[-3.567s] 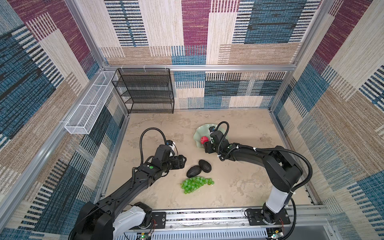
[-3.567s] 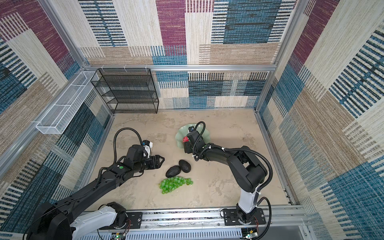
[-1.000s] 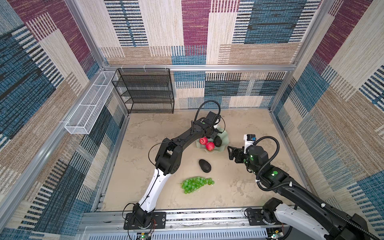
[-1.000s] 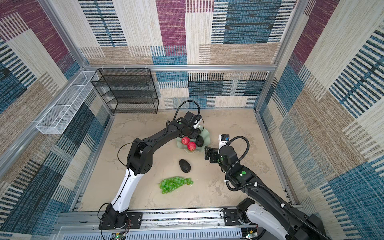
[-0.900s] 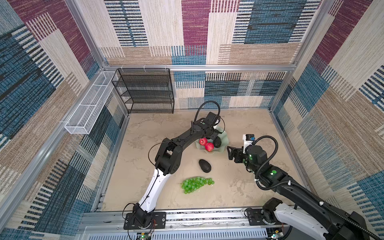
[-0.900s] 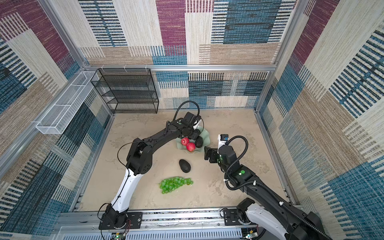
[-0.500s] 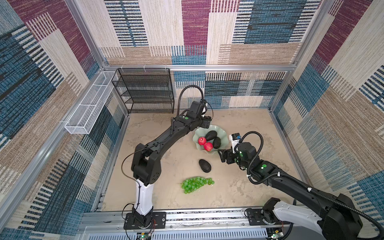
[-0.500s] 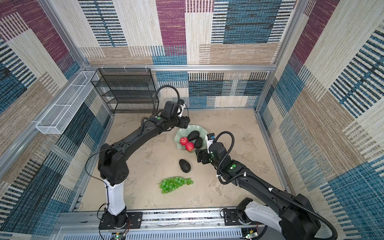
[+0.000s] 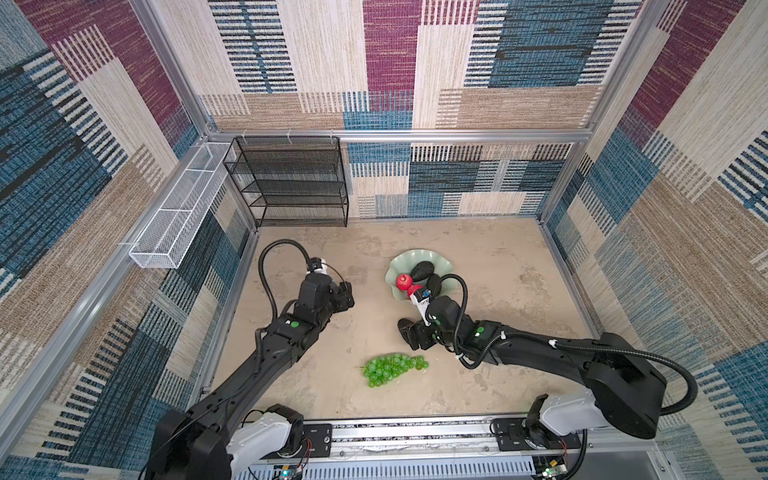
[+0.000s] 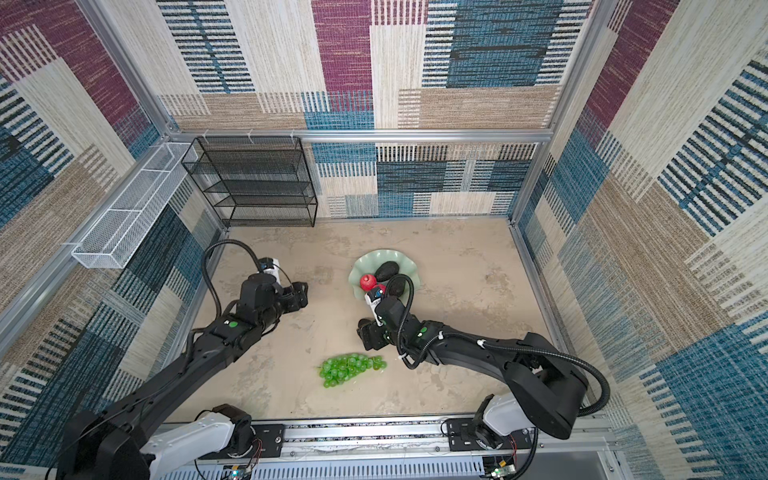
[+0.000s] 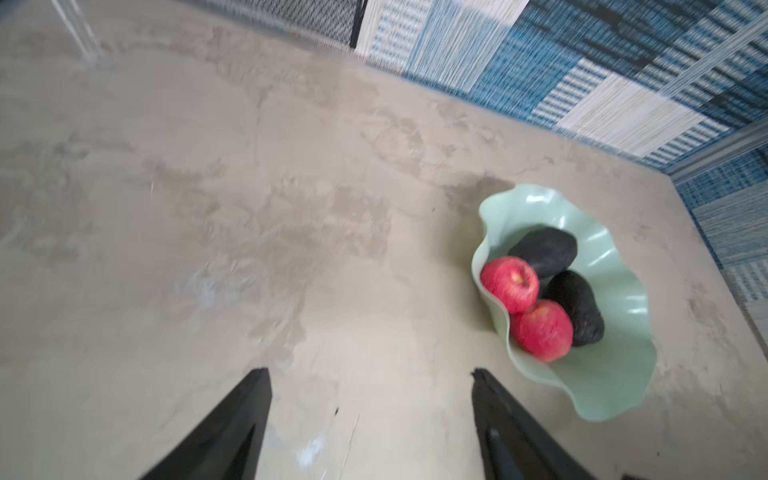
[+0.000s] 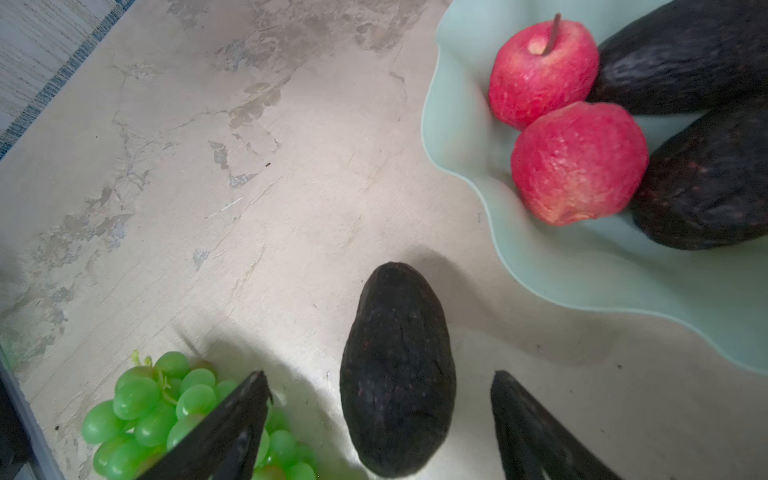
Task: Place and organize the fake fruits in the fruit bowl
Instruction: 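Place the last avocado in the bowl with right gripper while left withdraws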
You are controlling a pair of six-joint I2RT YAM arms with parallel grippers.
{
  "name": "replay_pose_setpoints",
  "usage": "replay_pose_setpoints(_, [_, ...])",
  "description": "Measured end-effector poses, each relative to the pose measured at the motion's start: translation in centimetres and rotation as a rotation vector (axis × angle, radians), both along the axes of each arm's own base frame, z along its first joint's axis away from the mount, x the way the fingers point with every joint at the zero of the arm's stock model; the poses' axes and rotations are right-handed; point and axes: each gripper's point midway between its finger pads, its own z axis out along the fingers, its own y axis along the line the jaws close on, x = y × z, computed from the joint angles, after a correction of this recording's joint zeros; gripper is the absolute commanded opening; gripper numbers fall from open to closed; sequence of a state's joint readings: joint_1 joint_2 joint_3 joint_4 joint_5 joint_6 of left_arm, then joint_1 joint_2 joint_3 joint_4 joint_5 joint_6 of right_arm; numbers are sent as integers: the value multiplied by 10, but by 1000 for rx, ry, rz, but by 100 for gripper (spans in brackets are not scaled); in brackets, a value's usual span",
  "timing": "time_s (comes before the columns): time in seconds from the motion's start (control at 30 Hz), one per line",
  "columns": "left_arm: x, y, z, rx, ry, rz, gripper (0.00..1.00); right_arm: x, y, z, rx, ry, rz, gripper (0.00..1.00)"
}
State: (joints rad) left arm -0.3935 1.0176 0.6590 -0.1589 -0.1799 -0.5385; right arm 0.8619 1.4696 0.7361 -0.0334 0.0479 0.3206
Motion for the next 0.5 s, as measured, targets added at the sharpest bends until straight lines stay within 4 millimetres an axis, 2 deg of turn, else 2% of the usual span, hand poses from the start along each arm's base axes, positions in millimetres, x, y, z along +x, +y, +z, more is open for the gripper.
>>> replay_pose_setpoints(0.13, [-30,15,-10,-40,17,43,80,6,5,-23,-40,37,-19,76])
replay_pose_setpoints(0.23, [-46,27,-11,-48,12,78,81,5,8,-34,-55,53,-27,61])
replay_pose_setpoints(0.33, [-52,34,-8,-54,-10,102,81,4,6,-36,-50,53,-45,52])
replay_pose_setpoints(0.5, [-48,33,-10,-52,-7,109,81,-10,-18,-32,-40,60,-92,50])
